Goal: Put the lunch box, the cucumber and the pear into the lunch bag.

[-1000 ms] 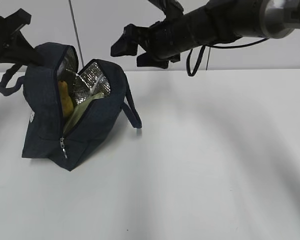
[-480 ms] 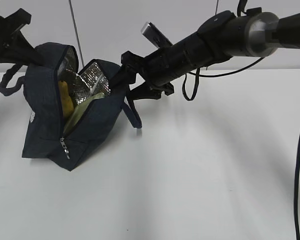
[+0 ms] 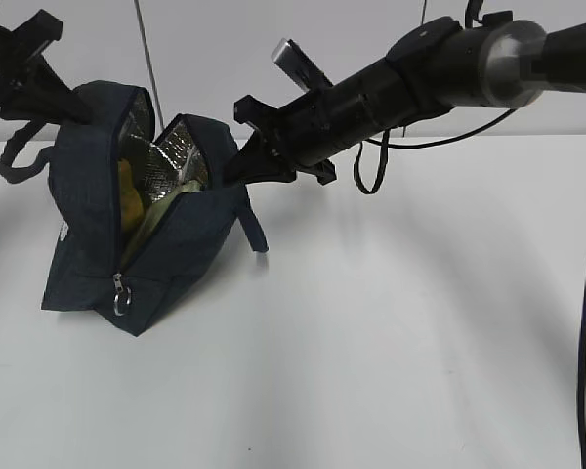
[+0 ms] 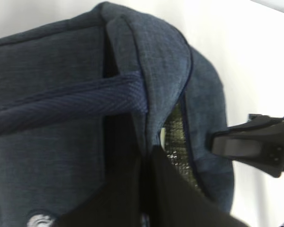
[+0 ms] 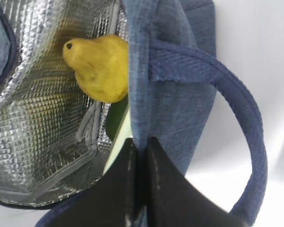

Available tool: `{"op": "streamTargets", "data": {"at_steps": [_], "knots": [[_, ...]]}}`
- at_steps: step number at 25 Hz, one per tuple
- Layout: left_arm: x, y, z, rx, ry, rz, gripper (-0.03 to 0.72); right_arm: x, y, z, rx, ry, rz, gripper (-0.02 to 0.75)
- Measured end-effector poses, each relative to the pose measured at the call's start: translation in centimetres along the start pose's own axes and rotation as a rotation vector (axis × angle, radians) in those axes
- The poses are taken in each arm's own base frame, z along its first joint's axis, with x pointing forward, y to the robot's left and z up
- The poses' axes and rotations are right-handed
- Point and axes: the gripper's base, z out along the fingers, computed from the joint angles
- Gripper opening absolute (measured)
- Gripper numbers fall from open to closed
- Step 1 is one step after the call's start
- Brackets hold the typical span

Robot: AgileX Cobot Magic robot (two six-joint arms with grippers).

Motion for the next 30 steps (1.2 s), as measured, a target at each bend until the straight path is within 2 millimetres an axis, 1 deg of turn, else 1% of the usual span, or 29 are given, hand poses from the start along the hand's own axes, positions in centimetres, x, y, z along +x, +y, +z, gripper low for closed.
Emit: {"op": "streamTargets", "data": {"at_steps": [2,4,7,10,13,15,17,19,22,26,30], "knots": [[0.2,-1.1,0.6,0.03,0.013,0.01,0.007,-0.1,0.8,-0.8,0.015,0.009,-0.043,-0.002],[0.6,-2.6,1.6,0.054,0.039,0.037,0.007,-0.3,2.0,-2.2,0.035,0.024,-0.081,-0.003],[1.6,-5.4,3.3,0.088,0.093,0.098,0.007,-0.2,4.1,-5.0,0.118,0.064,-0.14,-0.003],[3.1,-8.6,5.1,0.126,0.147,0.168,0.007,0.1,6.1,-8.3,0.242,0.103,-0.181,-0.003],[4.1,-11.0,6.4,0.145,0.155,0.221,0.007,0.5,7.2,-10.9,0.37,0.134,-0.217,-0.003],[4.5,-12.0,7.1,0.149,0.138,0.245,0.007,0.6,7.5,-12.0,0.427,0.135,-0.231,-0.003],[4.5,-12.7,7.4,0.147,0.107,0.257,0.007,0.6,7.4,-12.4,0.464,0.136,-0.247,-0.003],[4.2,-12.6,7.7,0.137,0.072,0.255,0.007,0.6,7.1,-12.4,0.494,0.144,-0.258,-0.003],[3.8,-12.1,8.4,0.112,0.035,0.249,0.007,0.5,6.1,-11.7,0.519,0.159,-0.258,-0.003],[3.7,-11.1,10.1,0.094,0.052,0.227,0.007,0.5,4.6,-10.4,0.526,0.188,-0.24,-0.003],[3.9,-10.4,11.2,0.084,0.078,0.213,0.007,0.5,4.2,-9.9,0.529,0.187,-0.225,-0.003]]}}
